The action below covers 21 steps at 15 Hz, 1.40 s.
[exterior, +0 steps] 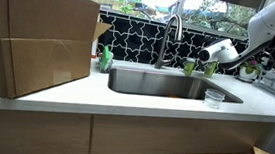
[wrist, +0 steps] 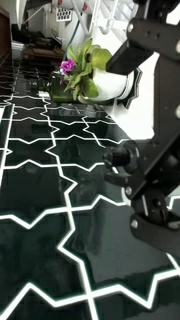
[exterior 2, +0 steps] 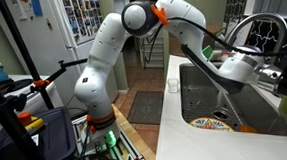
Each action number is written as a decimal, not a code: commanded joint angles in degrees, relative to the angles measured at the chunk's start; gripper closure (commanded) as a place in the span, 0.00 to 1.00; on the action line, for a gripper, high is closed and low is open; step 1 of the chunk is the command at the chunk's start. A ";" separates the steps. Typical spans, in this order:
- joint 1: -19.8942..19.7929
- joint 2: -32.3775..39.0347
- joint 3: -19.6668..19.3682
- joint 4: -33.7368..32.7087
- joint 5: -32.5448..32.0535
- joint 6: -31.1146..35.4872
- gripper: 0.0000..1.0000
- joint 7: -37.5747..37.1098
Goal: Put the bigger green bottle in an upright position
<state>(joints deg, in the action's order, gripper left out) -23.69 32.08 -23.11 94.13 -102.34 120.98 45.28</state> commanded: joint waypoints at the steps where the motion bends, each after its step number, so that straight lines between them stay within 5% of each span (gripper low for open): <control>1: -1.26 -3.66 1.68 2.59 1.48 0.06 0.00 1.49; 14: -2.56 -7.47 3.52 2.15 10.18 2.21 0.00 2.61; 21: -3.92 -10.51 3.65 2.97 13.46 10.06 0.00 1.33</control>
<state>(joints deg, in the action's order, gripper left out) -25.92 24.38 -20.39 95.19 -91.02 126.89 46.61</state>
